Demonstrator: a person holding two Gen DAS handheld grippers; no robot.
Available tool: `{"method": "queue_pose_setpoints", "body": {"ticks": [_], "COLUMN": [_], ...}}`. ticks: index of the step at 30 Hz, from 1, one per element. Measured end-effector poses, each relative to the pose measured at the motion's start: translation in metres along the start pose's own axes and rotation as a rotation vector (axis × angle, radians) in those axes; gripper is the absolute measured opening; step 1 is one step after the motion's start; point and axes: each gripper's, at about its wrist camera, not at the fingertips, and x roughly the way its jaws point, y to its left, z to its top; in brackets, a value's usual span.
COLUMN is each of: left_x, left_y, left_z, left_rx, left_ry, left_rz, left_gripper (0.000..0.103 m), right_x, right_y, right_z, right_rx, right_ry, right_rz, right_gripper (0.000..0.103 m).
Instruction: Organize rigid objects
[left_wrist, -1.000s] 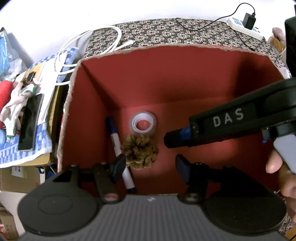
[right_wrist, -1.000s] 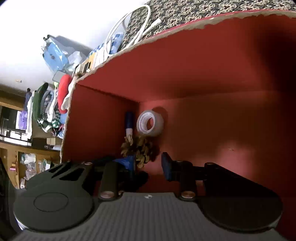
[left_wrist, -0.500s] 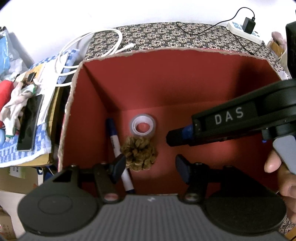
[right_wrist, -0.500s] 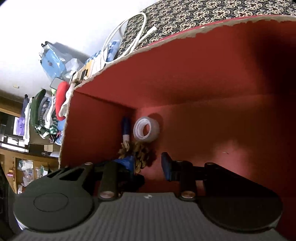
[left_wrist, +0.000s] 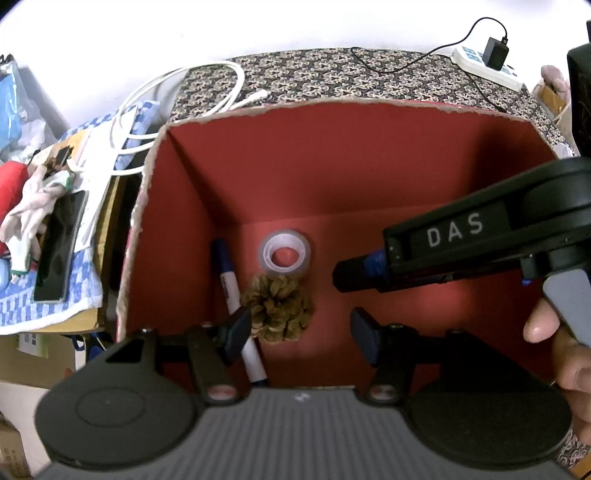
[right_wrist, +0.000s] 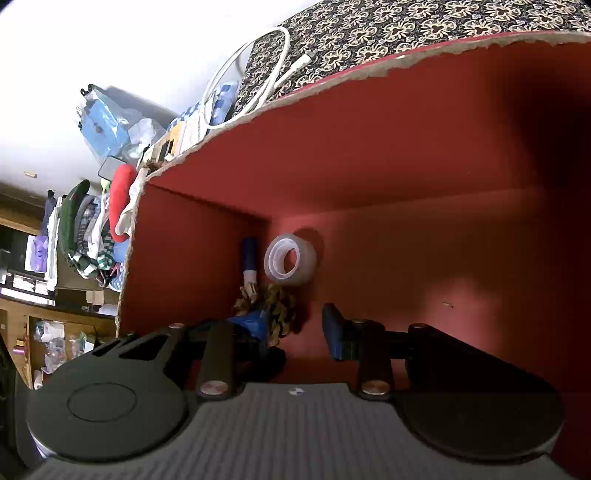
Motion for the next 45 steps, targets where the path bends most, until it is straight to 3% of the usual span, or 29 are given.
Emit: {"method": "queue_pose_setpoints", "body": {"ticks": [30, 45], "left_x": [-0.0024, -0.0042], "left_y": [-0.0018, -0.0085], "left_z": [-0.0017, -0.0029], "left_rx": [0.014, 0.034], "left_ry": [-0.026, -0.054], "left_rz": [0.013, 0.063], "left_gripper": [0.062, 0.061], "right_x": [-0.0044, -0.0085], "right_y": [0.003, 0.0035], "right_z": [-0.0012, -0.003], "right_rx": [-0.018, -0.016], "right_ry": [-0.057, -0.112], "right_rz": [-0.043, -0.058], "right_gripper": [0.015, 0.015]}}
